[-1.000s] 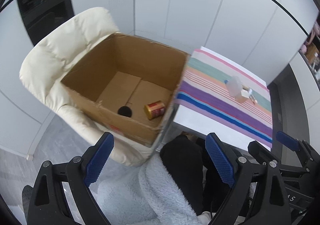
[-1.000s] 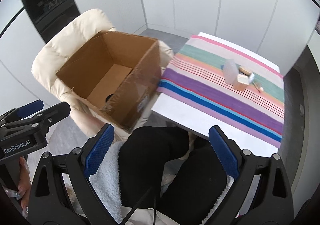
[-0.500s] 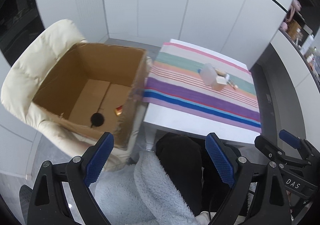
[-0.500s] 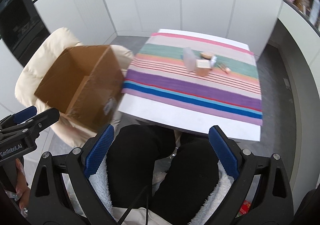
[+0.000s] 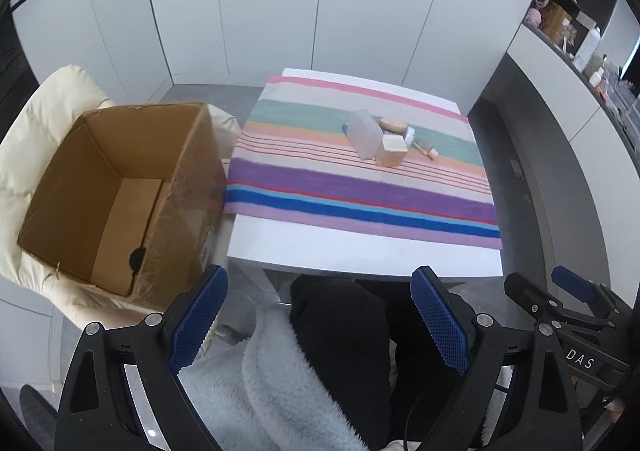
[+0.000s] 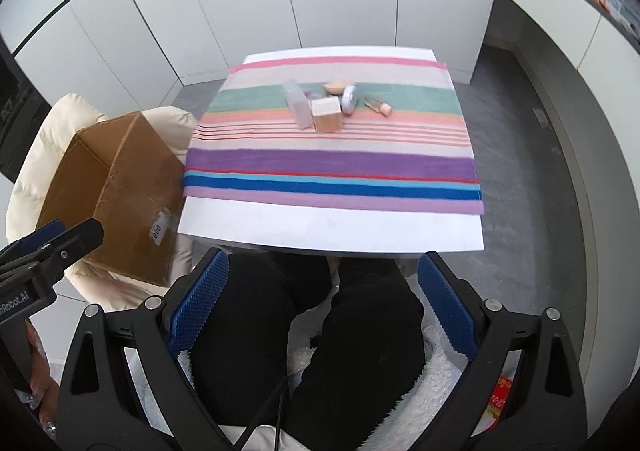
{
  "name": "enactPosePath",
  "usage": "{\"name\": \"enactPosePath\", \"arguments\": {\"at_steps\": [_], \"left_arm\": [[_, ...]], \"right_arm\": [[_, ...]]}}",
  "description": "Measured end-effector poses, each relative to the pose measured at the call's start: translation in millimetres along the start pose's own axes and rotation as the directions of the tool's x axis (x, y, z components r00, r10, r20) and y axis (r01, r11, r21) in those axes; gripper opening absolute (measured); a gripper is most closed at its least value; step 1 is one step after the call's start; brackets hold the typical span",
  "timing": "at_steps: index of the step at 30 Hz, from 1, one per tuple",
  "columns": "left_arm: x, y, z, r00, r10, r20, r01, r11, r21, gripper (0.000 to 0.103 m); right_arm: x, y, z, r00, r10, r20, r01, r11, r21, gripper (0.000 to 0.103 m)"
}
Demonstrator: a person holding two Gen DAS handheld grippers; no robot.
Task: Organize objects
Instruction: 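Withdraw both tools from the box back over the striped cloth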
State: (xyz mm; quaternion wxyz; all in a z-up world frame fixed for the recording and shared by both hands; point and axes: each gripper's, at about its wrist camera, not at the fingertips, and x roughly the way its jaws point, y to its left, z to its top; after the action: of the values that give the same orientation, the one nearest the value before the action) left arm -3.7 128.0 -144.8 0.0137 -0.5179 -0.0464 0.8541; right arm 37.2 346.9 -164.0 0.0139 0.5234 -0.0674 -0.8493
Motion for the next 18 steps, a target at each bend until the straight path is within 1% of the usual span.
{"name": "enactPosePath", "arguments": {"at_steps": [4,9,14,18], "left_arm": [[13.4,-2.6,6.2,1.0,0.003,-0.01,-0.003,1.0,0.006,0.094],[32.3,-4.5,22.3,1.0,-0.01,-0.019,0.009,1.0,-0.002,0.094],[65.1,-7.0,42.1,1.0,0.009,-0.029,-0.009,1.0,0.004,0.094],[92.5,-7.5,56.0,0.999,0.03,-0.039,-0.029,1.0,0.009,0.094]], "right_arm": [[10.6,-7.7,2.3,1.0,-0.005,-0.005,0.005,1.0,0.008,0.097],[29.9,-13.2,9.8,1.0,0.004,-0.015,-0.003,1.0,0.026,0.097],[65.0,-17.9,22.5,1.0,-0.001,-0.029,0.003,0.999,0.043,0.097],[99.3,-21.2,40.1,0.999,-0.034,-0.005,0.035,0.999,0.039,0.097]]}}
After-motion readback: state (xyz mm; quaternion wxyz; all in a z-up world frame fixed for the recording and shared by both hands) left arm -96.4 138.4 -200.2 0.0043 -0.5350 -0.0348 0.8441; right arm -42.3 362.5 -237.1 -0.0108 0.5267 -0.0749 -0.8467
